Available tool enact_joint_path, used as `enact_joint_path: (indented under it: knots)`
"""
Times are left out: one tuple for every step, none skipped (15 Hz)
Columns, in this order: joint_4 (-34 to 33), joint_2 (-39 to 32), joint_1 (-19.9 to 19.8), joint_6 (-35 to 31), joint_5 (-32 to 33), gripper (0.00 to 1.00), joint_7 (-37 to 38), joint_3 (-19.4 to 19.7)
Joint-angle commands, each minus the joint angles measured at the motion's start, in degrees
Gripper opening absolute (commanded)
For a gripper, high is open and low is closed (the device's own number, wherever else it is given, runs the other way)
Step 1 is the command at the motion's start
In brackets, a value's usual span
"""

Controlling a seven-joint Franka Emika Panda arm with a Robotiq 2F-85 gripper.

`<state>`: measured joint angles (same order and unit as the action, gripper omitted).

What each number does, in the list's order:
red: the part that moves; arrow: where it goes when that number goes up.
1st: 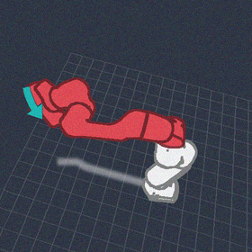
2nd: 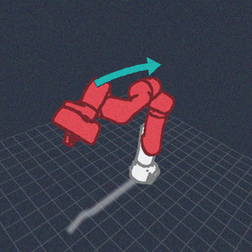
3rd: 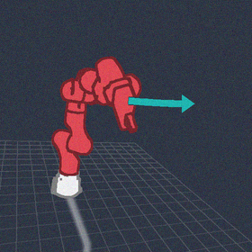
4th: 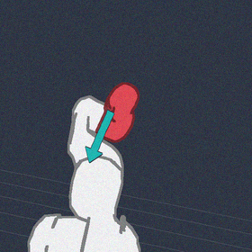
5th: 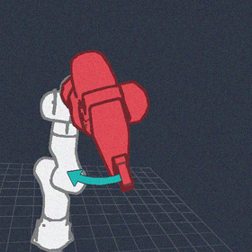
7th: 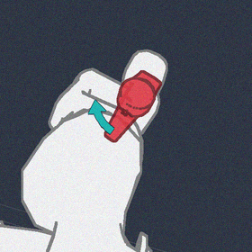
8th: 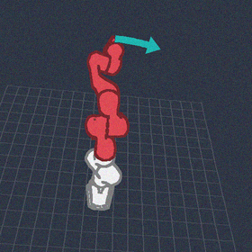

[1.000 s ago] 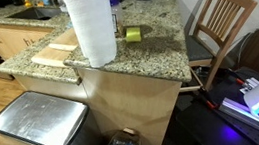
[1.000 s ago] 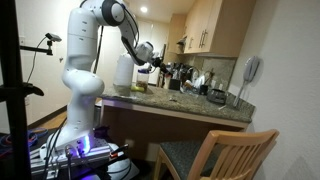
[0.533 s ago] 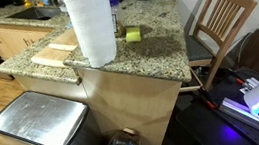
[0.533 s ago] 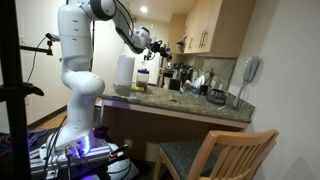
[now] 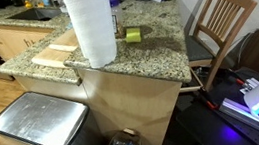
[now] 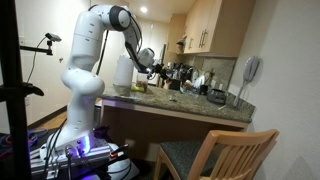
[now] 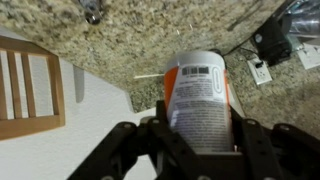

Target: Place the bottle on the counter

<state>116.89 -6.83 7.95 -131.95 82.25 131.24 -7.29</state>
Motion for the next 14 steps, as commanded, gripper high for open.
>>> enact_joint_path:
  knots:
    - [-2.38, -6.66, -0.39, -0.07, 1.63, 0.25, 5.67, 0.79]
    - [-0.55, -4.06, -0.12, 0.09, 0.52, 0.50, 3.37, 0.44]
    - [-0.92, -5.62, -0.14, 0.10, 0.72, 0.50, 4.64, 0.60]
    - [-1.29, -6.56, -0.14, 0.10, 0.75, 0.50, 5.18, 0.68]
    - [-1.68, -6.97, -0.13, 0.10, 0.75, 0.50, 5.25, 0.70]
    - [-1.93, -6.99, -0.12, 0.10, 0.75, 0.50, 5.24, 0.70]
    - [-2.09, -7.47, 0.21, 1.70, 0.75, 0.25, 4.92, 0.72]
    - [-2.34, -8.56, -0.18, 1.62, -1.35, 0.25, 3.31, 0.68]
    - [-2.73, -10.66, -0.50, 2.60, -3.93, 0.25, 1.32, 0.83]
    - [-2.20, -11.18, -0.86, 2.63, -5.92, 0.25, -0.09, 0.99]
    - [-2.14, -11.86, -0.97, 2.88, -7.58, 0.25, -1.23, 1.10]
    - [-2.07, -12.08, -0.93, 3.75, -9.15, 0.25, -2.41, 1.27]
    - [-2.16, -11.14, -0.15, 2.89, -5.96, 0.50, 0.60, 1.36]
    - [-2.56, -11.33, -0.16, 3.63, -6.90, 0.50, -0.42, 1.42]
